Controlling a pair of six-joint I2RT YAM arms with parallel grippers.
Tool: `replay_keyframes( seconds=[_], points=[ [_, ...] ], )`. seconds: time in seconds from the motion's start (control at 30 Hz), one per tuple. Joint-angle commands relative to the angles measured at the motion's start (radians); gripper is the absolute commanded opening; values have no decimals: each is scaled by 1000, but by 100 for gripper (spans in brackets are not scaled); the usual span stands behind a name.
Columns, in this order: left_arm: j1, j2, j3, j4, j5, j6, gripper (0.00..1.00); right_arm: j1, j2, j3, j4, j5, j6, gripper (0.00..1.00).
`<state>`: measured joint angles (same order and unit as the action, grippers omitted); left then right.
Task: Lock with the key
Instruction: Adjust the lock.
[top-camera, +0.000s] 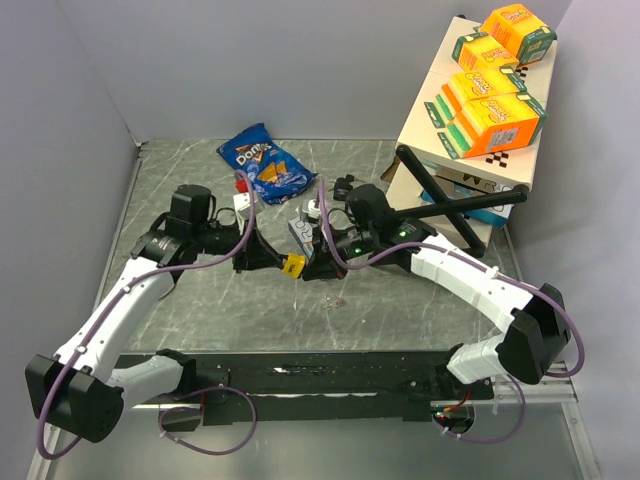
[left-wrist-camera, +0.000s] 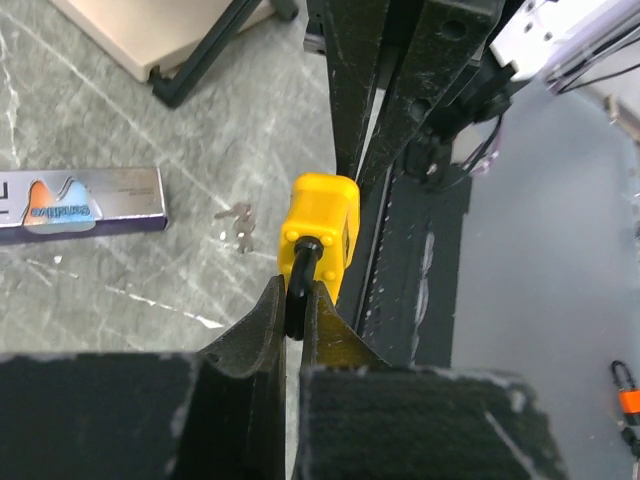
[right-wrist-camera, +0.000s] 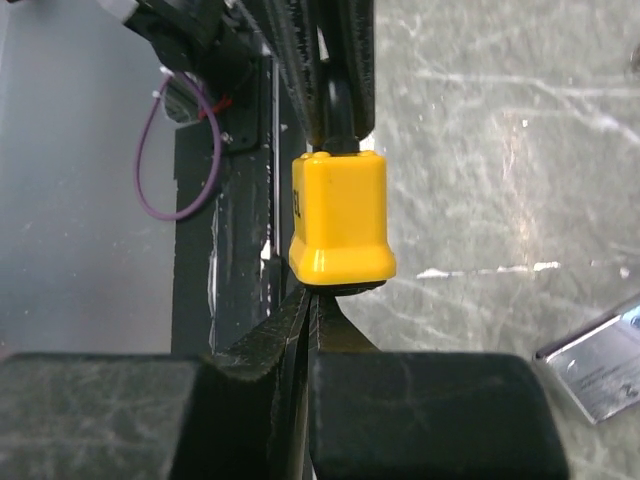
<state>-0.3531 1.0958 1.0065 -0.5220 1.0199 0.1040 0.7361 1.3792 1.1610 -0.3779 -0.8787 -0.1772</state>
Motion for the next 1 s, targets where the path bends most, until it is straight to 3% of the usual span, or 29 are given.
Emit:
replay_keyframes(
  seconds=[0.0,0.13,0.2,0.23,0.27,0.37,0.47,0.53,0.67,0.87,0.97],
  points=[
    [-99,36,6,-36,-29,59,1,48,-14,105,332,-77,-4,2],
    [-109,44,21,-35,-12,51,1,46,-19,98,306,-62,-28,2],
    [-106,42,29,-44,-3,52,1,37,-37,85,287,-54,-42,9],
    [-100,41,37,-49,6,54,1,23,-49,57,266,-49,-48,14],
    [-87,41,38,-55,20,57,1,14,-61,39,257,-42,-54,28],
    [-3,65,50,-76,115,24,1,-23,-133,-53,223,3,-68,56],
    [55,99,75,-96,157,13,1,-26,-209,-128,195,78,-82,71],
    [57,104,80,-90,157,7,1,-29,-239,-156,188,113,-91,75],
    [57,108,54,-4,161,-160,1,-15,-233,-149,206,236,-102,85],
    [55,110,-20,149,134,-442,1,69,-125,-55,188,357,-160,86],
    [57,121,-34,151,88,-515,1,106,-97,-35,200,392,-194,87]
  ],
)
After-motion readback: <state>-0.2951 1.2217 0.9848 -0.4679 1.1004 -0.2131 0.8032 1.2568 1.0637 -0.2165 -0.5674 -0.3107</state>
